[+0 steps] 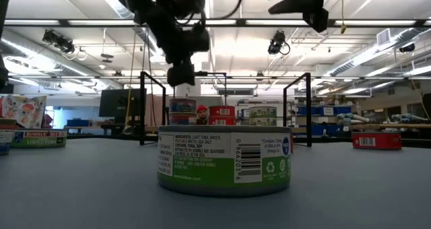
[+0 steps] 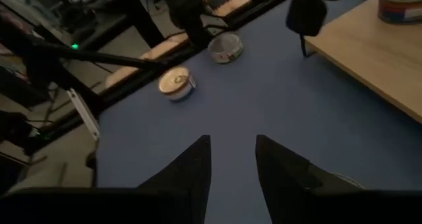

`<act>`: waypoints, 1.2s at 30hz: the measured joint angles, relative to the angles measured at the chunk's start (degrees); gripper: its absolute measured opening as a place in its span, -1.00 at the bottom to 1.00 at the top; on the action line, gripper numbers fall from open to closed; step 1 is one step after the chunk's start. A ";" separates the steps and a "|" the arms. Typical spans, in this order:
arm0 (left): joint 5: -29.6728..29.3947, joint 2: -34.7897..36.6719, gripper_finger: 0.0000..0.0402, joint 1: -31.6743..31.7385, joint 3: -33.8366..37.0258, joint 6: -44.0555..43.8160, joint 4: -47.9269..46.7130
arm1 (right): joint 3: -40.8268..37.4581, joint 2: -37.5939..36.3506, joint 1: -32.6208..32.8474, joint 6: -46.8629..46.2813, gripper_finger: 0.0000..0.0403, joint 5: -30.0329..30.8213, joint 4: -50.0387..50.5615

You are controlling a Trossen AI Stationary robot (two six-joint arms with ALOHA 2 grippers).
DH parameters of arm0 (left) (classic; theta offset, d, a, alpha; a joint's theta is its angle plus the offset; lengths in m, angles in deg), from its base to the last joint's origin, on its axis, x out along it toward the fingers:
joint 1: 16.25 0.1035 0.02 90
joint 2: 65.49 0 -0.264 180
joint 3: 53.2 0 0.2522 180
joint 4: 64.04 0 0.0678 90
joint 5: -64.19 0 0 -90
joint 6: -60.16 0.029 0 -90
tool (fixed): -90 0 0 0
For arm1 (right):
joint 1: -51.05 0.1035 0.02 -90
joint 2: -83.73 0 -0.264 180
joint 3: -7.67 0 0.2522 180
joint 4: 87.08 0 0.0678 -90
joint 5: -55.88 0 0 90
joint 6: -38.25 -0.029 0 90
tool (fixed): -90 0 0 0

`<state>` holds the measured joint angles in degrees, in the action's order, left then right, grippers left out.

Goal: Stack canned seafood by type on shelf
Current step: Put the green tuna can on the shelf

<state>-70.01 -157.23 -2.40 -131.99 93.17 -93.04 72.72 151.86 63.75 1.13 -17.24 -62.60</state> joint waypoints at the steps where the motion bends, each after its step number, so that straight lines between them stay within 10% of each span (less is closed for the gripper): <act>1: 0.79 0.42 -0.18 -0.66 0.00 -0.79 0.08 | 0.00 0.50 -0.15 0.55 -0.37 -0.08 -0.21; 9: 13.38 2.20 -0.95 -4.89 0.84 -6.61 0.61 | -0.02 4.11 -0.02 9.42 -0.55 -0.43 -2.96; 15: 21.53 4.08 -0.98 -7.91 6.77 -11.90 10.67 | -0.02 4.40 0.26 14.90 -0.96 0.58 -3.42; 36: 28.42 20.44 -0.99 -25.56 29.04 -23.10 26.83 | -0.06 17.16 1.34 23.32 -0.94 -0.02 -8.20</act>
<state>-41.59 -136.79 -27.97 -102.96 70.08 -66.21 72.66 169.03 65.10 24.45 -17.26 -70.81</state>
